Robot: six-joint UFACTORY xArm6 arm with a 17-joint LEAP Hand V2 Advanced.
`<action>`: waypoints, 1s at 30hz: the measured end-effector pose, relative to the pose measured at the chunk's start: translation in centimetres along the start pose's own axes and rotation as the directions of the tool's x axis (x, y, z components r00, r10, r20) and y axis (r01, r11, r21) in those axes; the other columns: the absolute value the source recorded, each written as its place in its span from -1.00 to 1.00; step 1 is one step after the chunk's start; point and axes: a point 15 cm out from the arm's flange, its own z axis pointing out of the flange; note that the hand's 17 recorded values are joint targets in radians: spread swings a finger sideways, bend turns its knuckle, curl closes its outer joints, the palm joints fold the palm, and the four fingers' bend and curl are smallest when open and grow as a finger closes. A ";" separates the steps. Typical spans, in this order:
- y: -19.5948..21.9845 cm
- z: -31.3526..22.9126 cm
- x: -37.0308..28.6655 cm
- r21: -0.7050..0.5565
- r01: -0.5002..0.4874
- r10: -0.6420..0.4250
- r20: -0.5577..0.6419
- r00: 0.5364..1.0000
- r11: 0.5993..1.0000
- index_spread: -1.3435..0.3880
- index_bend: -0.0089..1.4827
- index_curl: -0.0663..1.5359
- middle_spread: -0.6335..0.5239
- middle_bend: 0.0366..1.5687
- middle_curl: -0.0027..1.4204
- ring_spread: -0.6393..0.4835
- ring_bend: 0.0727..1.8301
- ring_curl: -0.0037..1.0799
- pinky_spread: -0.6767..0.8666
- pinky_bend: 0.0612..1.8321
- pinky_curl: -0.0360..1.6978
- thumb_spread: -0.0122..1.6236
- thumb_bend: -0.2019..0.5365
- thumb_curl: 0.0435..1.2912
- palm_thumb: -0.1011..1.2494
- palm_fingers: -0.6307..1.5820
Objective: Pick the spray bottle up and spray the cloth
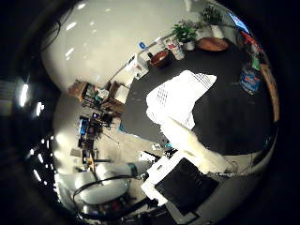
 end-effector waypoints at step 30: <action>-1.1 -7.2 7.2 0.157 -0.029 0.057 -0.178 0.982 0.987 0.33 -0.75 -0.51 0.40 -0.80 -0.58 0.69 -0.67 -0.62 0.78 -0.06 -0.83 0.26 -0.53 -0.33 0.00 -0.12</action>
